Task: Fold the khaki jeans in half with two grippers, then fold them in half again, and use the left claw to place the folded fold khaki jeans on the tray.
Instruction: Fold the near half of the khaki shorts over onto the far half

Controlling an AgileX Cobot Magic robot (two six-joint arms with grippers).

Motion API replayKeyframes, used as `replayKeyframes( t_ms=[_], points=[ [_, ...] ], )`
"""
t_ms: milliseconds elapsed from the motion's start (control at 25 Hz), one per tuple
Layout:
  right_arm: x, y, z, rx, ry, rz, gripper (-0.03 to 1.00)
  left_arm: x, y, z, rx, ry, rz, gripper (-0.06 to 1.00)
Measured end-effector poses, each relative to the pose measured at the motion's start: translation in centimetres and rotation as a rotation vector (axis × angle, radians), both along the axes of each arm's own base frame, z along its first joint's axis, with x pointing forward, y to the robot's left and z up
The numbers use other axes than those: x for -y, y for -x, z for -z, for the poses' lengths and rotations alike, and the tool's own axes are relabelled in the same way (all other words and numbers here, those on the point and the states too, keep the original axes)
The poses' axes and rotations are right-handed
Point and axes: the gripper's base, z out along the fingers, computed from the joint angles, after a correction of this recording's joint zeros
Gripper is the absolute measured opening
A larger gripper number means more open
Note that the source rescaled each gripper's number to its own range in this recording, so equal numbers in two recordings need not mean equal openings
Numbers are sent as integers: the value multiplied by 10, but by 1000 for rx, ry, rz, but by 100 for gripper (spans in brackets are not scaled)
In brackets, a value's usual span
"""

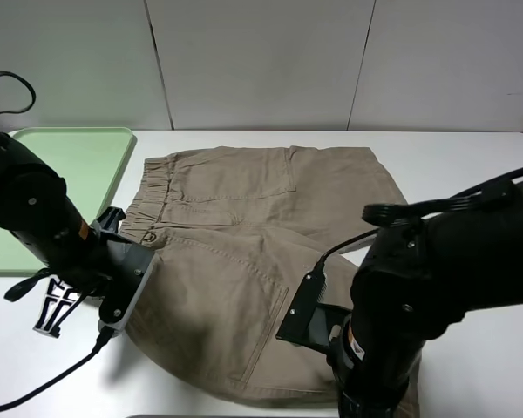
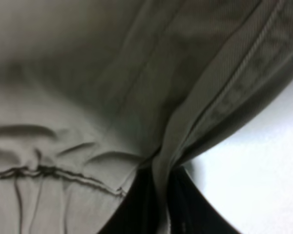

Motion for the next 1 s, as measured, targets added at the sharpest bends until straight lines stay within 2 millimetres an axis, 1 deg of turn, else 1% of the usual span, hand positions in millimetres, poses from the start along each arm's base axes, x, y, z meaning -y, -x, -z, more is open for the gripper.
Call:
replayKeyframes(
  t_ms=[120,280,440,600,720,1000],
  points=[
    [-6,-4,-17,7,-13,3,0,0,0,-10,33,18,-3,1],
    [-13,-7,-50,36,-67,15,0,-2,3,-24,64,31,-11,1],
    [-13,-8,-83,64,-103,28,0,-5,7,-38,91,40,-16,1],
    [-14,-10,-111,93,-136,27,0,-7,10,-53,131,64,-39,1],
    [-16,-11,-125,95,-138,40,0,-10,14,-64,161,88,-79,1],
    [-18,-12,-147,71,-103,68,0,-18,27,-90,214,117,-117,1]
  ],
)
